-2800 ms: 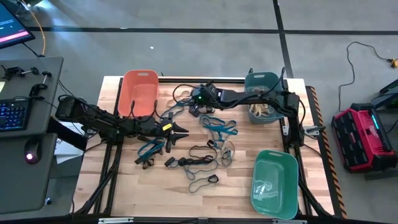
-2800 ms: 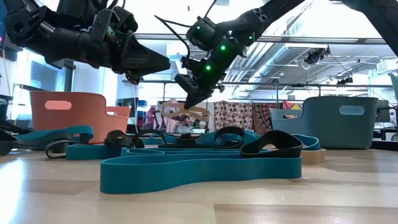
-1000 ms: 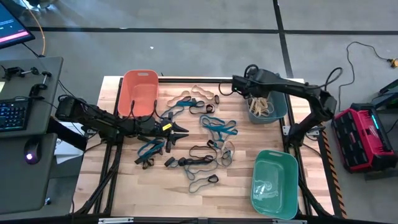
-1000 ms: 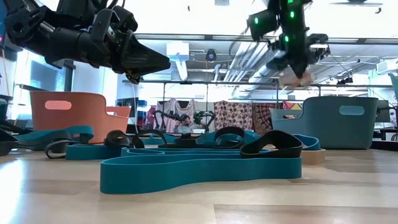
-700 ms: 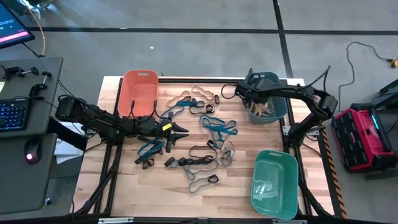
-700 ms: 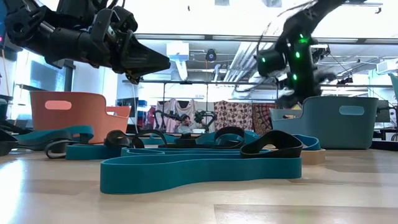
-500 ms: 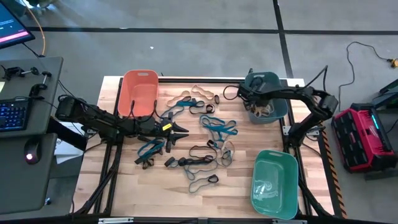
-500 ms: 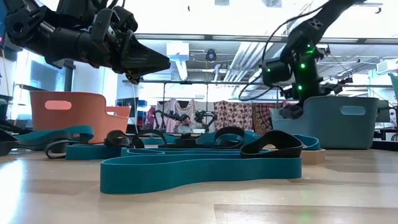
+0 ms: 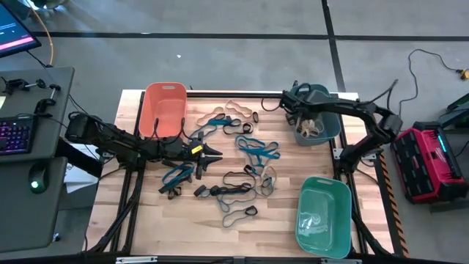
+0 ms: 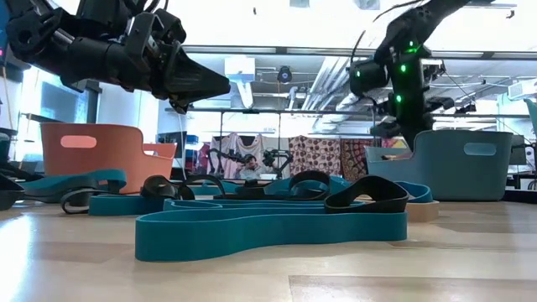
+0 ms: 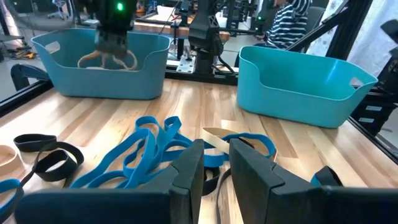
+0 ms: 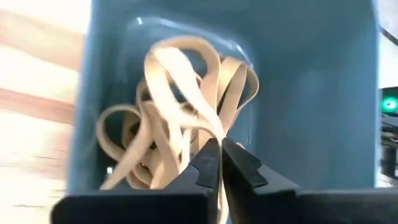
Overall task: Sort rubber bands into baskets
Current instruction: Put the white rubber band into the blue bin
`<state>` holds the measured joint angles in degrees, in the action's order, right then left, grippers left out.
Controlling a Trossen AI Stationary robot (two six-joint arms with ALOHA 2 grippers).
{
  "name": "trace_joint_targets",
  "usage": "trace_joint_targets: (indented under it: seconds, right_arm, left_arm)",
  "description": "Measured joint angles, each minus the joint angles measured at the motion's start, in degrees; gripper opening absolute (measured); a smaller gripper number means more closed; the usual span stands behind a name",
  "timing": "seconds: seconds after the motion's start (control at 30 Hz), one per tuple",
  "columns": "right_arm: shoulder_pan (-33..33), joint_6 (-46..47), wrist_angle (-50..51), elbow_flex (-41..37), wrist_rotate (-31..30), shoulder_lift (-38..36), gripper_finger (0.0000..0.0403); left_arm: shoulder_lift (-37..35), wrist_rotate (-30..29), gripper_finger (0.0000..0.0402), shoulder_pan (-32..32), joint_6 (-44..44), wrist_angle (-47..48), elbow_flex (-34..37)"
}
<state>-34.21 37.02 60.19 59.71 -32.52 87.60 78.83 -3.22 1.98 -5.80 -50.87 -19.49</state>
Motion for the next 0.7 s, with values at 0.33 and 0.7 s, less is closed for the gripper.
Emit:
trace_joint_targets:
  seconds: [0.33, 0.7]
  right_arm:
    - [0.2, 0.0, 6.5, 6.4, 0.1, -3.8, 0.0123]
    - [2.2, -16.0, -6.5, 7.0, 10.1, -5.3, 0.012]
  left_arm:
    - [0.0, 0.0, 0.0067, 0.0, 0.4, 0.0, 0.0]
    - [-0.1, 0.0, 0.0065, 0.0, 0.9, 0.3, 0.0]
